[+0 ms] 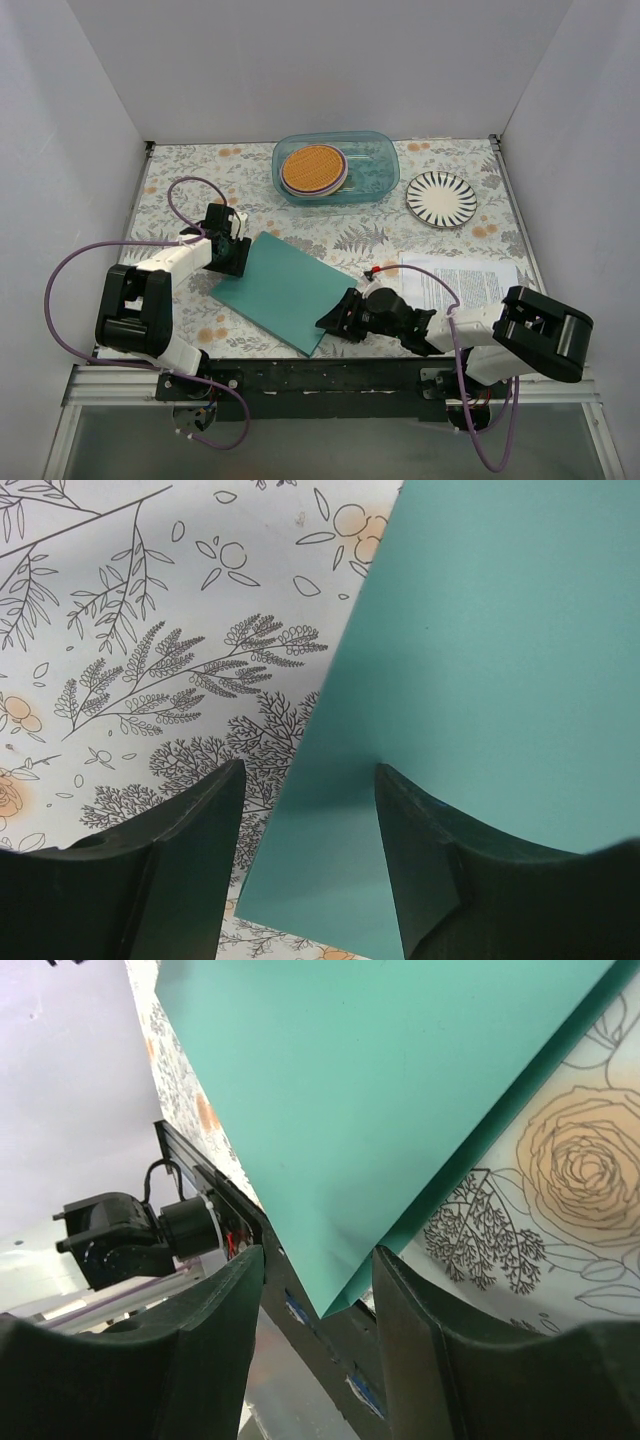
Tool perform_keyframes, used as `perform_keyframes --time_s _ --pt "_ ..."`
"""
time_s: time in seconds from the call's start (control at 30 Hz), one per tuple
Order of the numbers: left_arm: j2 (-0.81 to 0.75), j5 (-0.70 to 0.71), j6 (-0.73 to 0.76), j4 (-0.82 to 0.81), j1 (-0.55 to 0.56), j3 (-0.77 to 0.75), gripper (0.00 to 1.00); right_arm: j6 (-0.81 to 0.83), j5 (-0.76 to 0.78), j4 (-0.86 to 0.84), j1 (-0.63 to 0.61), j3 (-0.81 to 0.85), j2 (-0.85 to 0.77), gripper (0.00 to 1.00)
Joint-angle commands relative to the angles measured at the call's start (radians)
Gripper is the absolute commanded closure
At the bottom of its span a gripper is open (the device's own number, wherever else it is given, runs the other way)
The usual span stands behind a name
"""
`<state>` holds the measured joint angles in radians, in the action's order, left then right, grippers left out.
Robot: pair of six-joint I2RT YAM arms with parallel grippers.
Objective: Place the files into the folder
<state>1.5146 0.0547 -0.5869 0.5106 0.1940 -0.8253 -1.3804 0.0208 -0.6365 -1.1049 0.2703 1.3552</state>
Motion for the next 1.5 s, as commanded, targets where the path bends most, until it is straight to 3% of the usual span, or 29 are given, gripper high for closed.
perform_keyframes --time_s 0.0,0.37,0.63,0.83,1.0,1.17,1.2,1.23,1.3,1.33,1.47 --pt "-0.019 -0.015 0.010 0.016 0.013 0.029 0.46 -0.023 0.016 -0.138 0.014 0.024 0.019 0.45" --pt "-0.025 -0.026 0.016 0.023 0.019 0.028 0.47 -0.062 0.008 -0.043 0.014 0.057 0.098 0.48" --pt "-0.022 -0.033 0.016 0.025 0.021 0.029 0.48 -0.086 0.041 -0.167 0.016 0.030 0.116 0.51" --pt "-0.028 -0.045 0.022 0.035 0.027 0.029 0.48 -0.115 0.059 -0.354 0.019 0.012 0.163 0.73" --pt "-0.033 -0.053 0.027 0.042 0.036 0.034 0.49 -0.036 0.108 -0.206 0.019 0.101 0.119 0.99" --pt "-0.044 -0.082 0.013 0.083 0.044 -0.018 0.48 0.047 0.123 -0.039 0.014 0.194 0.121 0.99" --pt "-0.047 -0.078 0.010 0.100 0.044 -0.068 0.46 0.097 0.139 0.003 0.010 0.216 0.101 0.99" --pt "-0.059 -0.072 -0.001 0.139 0.042 -0.107 0.33 0.125 0.160 0.061 0.005 0.251 0.085 0.99" --pt "-0.083 -0.038 -0.013 0.208 0.036 -0.185 0.21 0.222 0.244 0.221 -0.013 0.296 0.026 0.99" --pt "-0.103 -0.039 -0.020 0.235 0.015 -0.293 0.02 0.259 0.280 0.274 -0.021 0.341 0.003 0.99" --pt "-0.078 -0.151 -0.025 0.394 -0.103 -0.646 0.02 0.349 0.538 0.526 -0.104 0.429 -0.094 0.99"
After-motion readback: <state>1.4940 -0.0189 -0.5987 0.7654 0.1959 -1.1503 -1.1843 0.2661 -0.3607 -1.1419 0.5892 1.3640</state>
